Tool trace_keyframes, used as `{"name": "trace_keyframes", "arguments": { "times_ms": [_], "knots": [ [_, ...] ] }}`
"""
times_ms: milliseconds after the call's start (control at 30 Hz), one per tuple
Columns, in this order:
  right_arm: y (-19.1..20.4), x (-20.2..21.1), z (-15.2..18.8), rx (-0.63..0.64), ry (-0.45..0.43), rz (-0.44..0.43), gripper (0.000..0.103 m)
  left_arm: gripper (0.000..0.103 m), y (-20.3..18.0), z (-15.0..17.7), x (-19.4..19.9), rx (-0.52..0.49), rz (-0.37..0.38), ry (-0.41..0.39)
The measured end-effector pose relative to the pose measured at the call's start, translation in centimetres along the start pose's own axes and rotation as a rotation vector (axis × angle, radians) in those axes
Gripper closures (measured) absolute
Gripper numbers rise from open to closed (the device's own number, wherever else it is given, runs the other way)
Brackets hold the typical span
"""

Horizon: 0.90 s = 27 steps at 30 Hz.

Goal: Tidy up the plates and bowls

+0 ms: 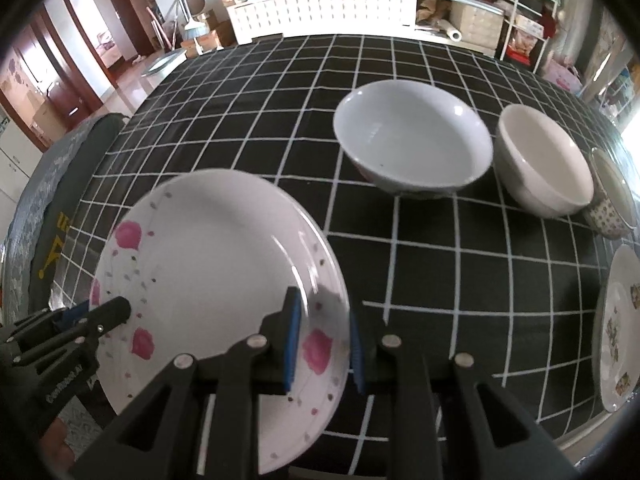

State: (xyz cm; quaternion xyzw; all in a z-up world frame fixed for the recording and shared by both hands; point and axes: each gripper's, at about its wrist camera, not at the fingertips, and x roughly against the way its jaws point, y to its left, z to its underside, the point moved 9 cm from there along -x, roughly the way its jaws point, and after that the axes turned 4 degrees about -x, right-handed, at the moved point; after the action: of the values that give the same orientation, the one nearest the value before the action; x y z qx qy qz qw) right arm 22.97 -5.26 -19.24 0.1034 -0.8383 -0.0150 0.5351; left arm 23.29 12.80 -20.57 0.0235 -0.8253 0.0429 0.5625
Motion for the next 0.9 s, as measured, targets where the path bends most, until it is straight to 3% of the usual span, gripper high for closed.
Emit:
{"name": "trace_keyframes", "arguments": {
  "times_ms": [167,533,733,900],
  "knots": [
    [0.1,-0.3,0.2,-0.003,0.012,-0.026,0.076,0.086,0.8,-0.6,-0.3,0.006,-0.039,0.003],
    [0.7,-0.5,0.5,0.031,0.01,-0.015,0.076,0.084,1.4,0.2,-1.0,0.025,-0.03,0.025],
    [0.3,-0.7,0.8,0.005,0.027,-0.056,0.076,0.084,1.6,0.9,-1.0,0.031,-0.029,0.044],
    [-0.2,-0.5,1.2,-0.009,0.033,-0.056,0.076,0.084,1.8,0.6,0.1,0.024,-0.038,0.015]
  ]
}}
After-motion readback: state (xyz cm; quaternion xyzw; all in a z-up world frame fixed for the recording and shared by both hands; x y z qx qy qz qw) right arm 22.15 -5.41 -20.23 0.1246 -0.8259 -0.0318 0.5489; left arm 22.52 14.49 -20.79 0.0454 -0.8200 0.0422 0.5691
